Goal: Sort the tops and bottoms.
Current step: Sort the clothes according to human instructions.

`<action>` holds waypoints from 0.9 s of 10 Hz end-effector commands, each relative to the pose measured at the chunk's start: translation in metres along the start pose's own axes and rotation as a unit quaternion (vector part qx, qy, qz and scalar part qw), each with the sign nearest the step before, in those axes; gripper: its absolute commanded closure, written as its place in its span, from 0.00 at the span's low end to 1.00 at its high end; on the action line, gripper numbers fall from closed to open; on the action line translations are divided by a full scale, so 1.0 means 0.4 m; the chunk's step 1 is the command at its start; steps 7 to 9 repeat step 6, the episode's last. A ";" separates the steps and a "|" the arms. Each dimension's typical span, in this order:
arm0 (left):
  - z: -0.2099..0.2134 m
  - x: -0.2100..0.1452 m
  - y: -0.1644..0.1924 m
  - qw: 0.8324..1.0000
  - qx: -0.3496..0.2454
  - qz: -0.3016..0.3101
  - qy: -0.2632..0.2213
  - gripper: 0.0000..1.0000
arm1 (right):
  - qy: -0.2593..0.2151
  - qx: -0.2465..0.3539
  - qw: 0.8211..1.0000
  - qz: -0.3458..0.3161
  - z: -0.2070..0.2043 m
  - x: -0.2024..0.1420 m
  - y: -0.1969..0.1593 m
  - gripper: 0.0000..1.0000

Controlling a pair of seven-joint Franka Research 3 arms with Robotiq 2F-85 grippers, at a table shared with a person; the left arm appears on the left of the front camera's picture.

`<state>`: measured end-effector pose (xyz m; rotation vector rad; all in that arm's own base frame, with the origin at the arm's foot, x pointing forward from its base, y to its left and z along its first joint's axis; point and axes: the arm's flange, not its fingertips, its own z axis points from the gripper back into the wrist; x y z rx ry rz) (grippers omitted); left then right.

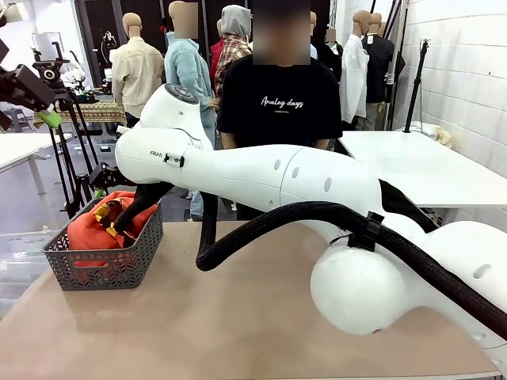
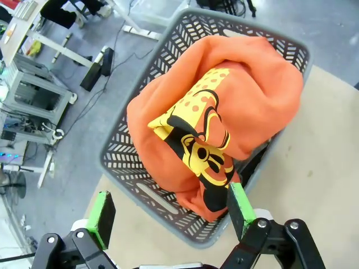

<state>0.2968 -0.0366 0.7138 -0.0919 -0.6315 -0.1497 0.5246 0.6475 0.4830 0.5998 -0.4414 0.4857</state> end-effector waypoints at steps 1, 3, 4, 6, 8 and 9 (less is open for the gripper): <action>0.002 -0.002 0.001 1.000 -0.004 -0.001 0.000 0.00 | 0.001 0.002 1.000 0.005 -0.001 -0.001 0.002 0.00; 0.002 -0.002 0.001 1.000 -0.004 -0.001 0.000 0.00 | 0.001 0.002 1.000 0.005 -0.001 -0.001 0.002 0.00; 0.002 -0.002 0.001 1.000 -0.004 -0.001 0.000 0.00 | 0.001 0.002 1.000 0.005 -0.001 -0.001 0.002 0.00; 0.002 -0.002 0.001 1.000 -0.004 -0.001 0.000 0.00 | 0.001 0.002 1.000 0.005 -0.001 -0.001 0.002 0.00; 0.002 -0.002 0.001 1.000 -0.004 -0.001 0.000 0.00 | 0.001 0.002 1.000 0.005 -0.001 -0.001 0.002 0.00; 0.002 -0.002 0.001 1.000 -0.004 -0.001 0.000 0.00 | 0.001 0.002 1.000 0.005 -0.001 -0.001 0.002 0.00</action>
